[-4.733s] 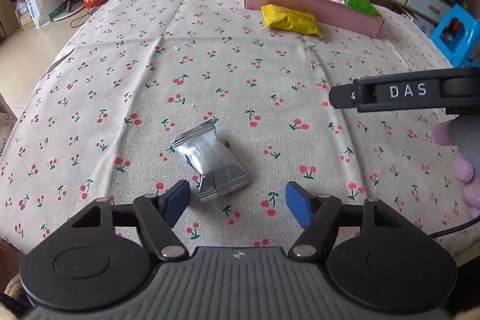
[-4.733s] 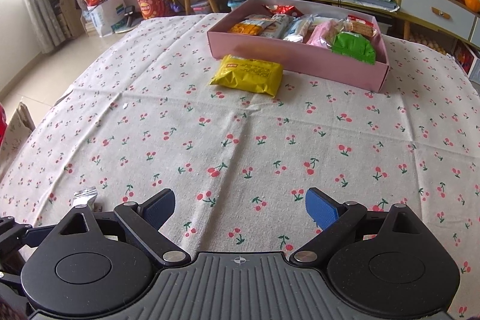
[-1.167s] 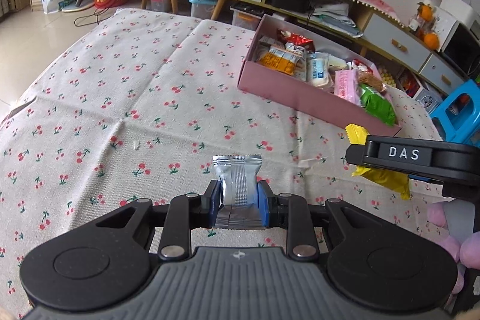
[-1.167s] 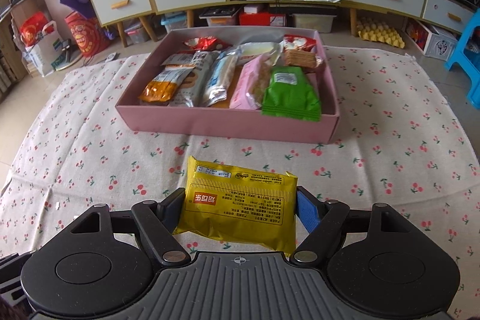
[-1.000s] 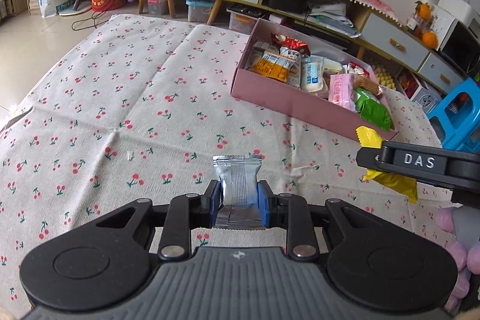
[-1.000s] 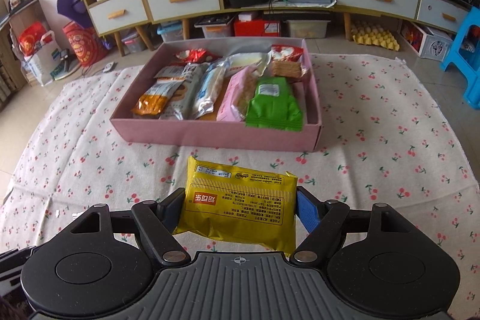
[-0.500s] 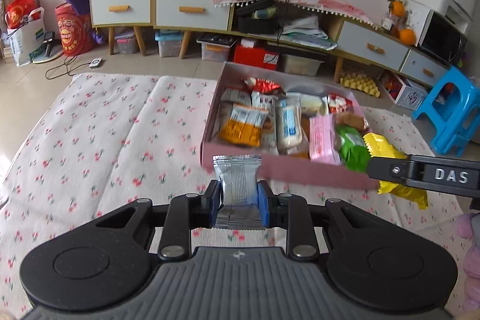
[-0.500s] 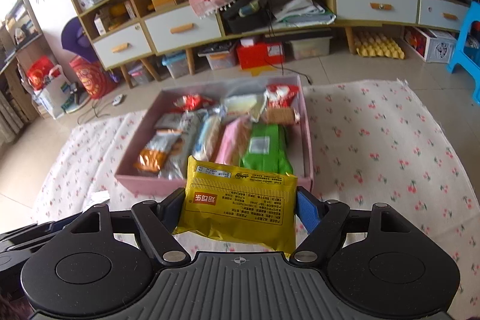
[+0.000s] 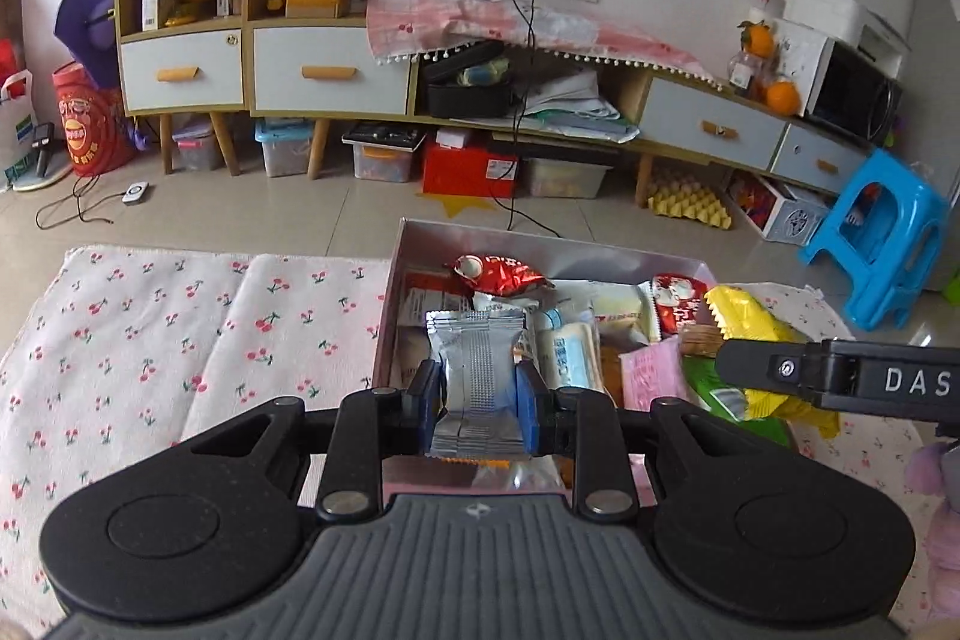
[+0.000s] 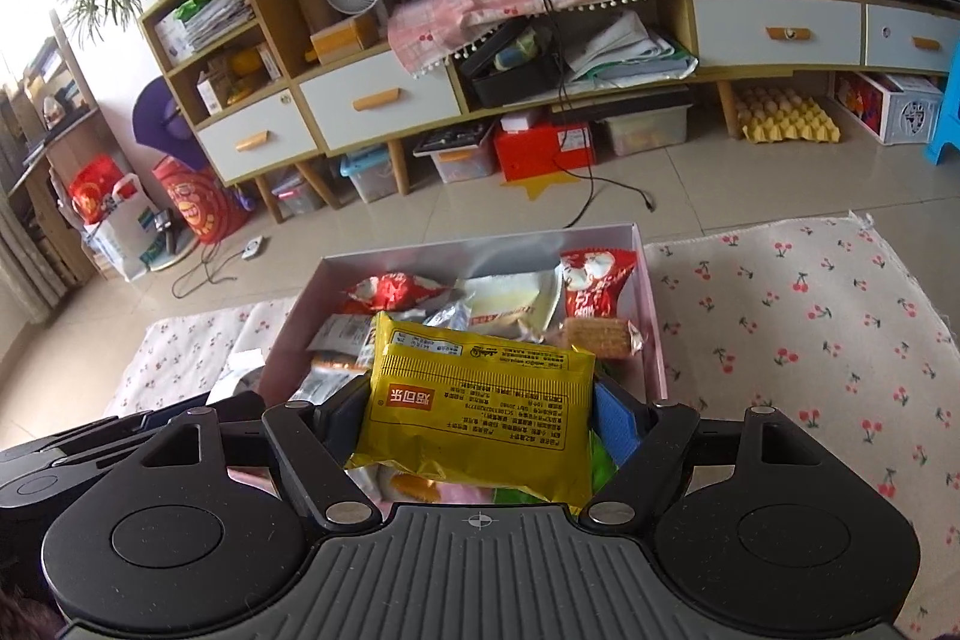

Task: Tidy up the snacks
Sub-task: 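Carry both packets over the pink box, then lower both packets into the pink box and open both tools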

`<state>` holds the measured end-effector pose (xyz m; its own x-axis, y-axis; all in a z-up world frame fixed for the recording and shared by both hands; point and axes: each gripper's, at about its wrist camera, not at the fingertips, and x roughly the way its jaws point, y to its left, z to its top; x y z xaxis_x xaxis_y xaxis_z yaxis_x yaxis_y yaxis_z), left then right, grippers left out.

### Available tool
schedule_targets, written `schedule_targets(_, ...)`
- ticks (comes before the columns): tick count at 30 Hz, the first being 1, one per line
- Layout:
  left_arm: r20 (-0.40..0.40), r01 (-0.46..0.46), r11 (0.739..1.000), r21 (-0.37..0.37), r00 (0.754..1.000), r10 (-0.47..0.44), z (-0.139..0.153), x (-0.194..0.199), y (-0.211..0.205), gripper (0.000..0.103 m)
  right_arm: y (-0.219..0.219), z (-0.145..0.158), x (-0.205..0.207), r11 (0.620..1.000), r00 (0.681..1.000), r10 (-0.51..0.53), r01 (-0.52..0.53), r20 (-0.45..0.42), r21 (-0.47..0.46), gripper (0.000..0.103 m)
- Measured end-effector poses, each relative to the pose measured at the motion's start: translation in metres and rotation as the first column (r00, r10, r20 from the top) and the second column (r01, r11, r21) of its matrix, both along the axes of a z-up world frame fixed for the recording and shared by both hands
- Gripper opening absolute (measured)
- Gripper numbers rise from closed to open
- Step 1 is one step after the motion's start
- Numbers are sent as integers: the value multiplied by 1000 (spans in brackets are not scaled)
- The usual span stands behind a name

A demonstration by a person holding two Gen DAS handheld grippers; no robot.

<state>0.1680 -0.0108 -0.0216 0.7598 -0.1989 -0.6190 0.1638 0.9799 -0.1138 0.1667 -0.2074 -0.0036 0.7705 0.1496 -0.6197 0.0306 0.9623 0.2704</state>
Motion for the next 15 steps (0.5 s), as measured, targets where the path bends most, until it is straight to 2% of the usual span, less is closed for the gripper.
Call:
schedule_targets(7, 20, 28, 999, 31, 999, -29, -8, 18, -9, 24, -9, -4, 26, 1000, 999, -11, 10, 36, 17, 77)
schedule_targets(15, 19, 35, 997, 63, 999, -36, -20, 33, -15, 24, -11, -20, 47, 1000, 999, -7, 7, 37, -9, 78)
